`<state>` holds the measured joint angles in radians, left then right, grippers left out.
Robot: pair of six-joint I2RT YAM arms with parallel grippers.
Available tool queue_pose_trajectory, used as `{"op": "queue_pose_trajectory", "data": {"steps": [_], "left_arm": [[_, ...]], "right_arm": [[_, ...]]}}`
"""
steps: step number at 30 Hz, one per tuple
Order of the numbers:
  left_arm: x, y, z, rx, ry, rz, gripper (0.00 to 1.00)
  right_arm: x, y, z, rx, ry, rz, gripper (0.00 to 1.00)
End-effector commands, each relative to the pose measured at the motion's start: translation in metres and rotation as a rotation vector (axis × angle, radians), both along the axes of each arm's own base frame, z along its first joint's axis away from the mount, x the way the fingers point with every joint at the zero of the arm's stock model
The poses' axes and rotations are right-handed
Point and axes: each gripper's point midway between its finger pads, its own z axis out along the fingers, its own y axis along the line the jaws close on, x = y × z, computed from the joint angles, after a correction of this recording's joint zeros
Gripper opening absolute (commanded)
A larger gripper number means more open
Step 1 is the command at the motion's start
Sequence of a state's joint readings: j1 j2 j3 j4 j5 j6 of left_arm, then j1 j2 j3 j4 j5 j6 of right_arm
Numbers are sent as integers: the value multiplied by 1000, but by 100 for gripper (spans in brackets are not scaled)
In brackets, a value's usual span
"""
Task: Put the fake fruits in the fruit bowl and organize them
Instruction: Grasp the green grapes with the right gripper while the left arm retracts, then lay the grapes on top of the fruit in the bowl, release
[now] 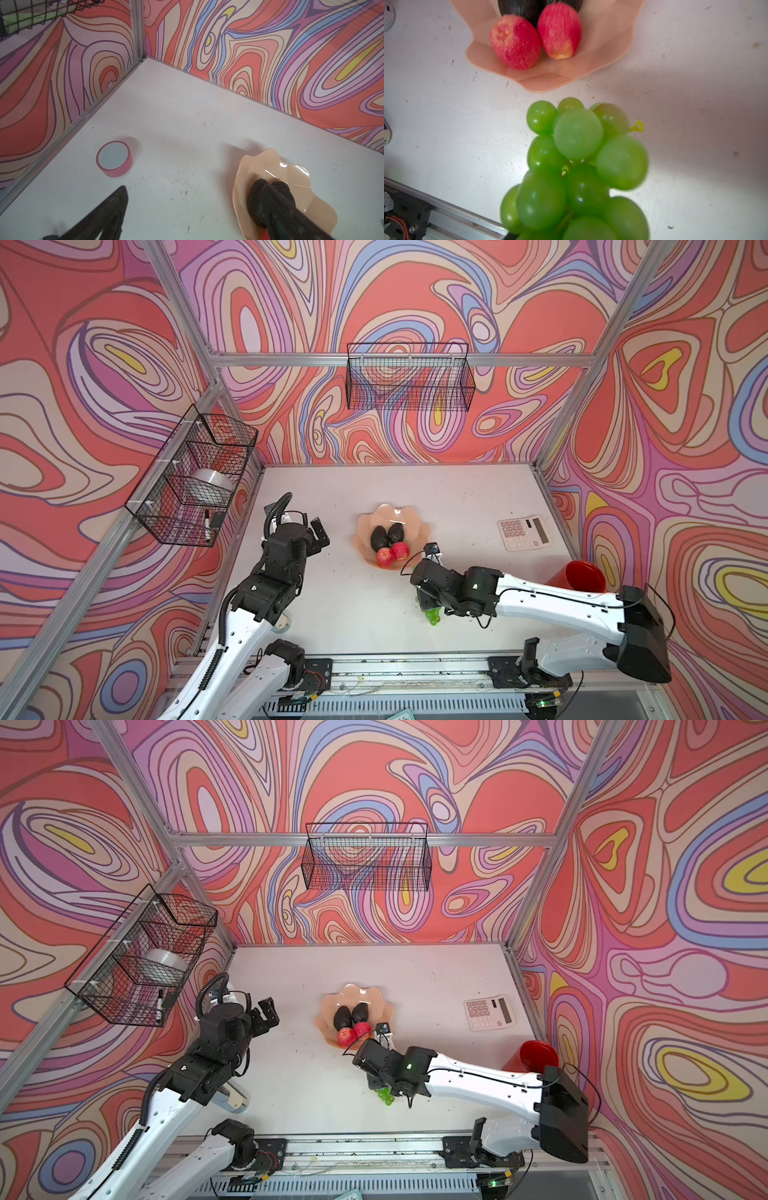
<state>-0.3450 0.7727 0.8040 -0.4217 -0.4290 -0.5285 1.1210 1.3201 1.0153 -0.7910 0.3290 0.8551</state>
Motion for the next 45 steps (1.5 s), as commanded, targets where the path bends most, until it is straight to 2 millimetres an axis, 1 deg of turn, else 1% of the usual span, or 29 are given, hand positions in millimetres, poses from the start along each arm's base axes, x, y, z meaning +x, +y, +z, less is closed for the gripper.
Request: {"op": "queue_pose_trajectory", "data": {"steps": [1,5,9,11,15,19,20,23,26,31,34,37,41,44,45], "left_arm": [[0,8,1,17,-12,34,100],[0,8,0,8,-8,35,100],[-4,10,1,9,-11,40,100],[-6,11,1,9,-15,42,100],[-8,12,0,8,-16,45,100],[-9,14,-1,15,-12,46,100],[-9,14,-1,14,-13,47,100],[-9,13,-3,13,-8,46,100],[-9,13,-5,10,-7,45,100],[-10,13,-8,6,-3,44,100],[-9,14,-8,1,-8,49,100],[-9,12,-6,-12,-17,47,100],[-5,10,-5,-19,-20,39,100],[-3,8,-3,-23,-24,35,100],[-2,8,-1,-25,-30,33,100]], "right_arm": [[26,-15,44,-26,-100,-47,44],[66,2,68,11,-125,-15,43],[102,19,82,-4,-163,39,42],[120,27,85,5,-168,65,42],[149,41,80,1,-163,101,42],[170,54,70,-12,-148,136,42],[175,58,59,-25,-129,145,42],[184,67,42,-43,-98,167,42],[190,78,29,-40,-72,191,42],[198,83,1,-77,-29,205,44],[200,86,-10,-77,-12,214,47],[203,88,-17,-76,0,214,54],[206,89,-20,-71,2,212,65],[209,88,-18,-68,-2,208,72],[210,86,-14,-64,-15,198,74]]}}
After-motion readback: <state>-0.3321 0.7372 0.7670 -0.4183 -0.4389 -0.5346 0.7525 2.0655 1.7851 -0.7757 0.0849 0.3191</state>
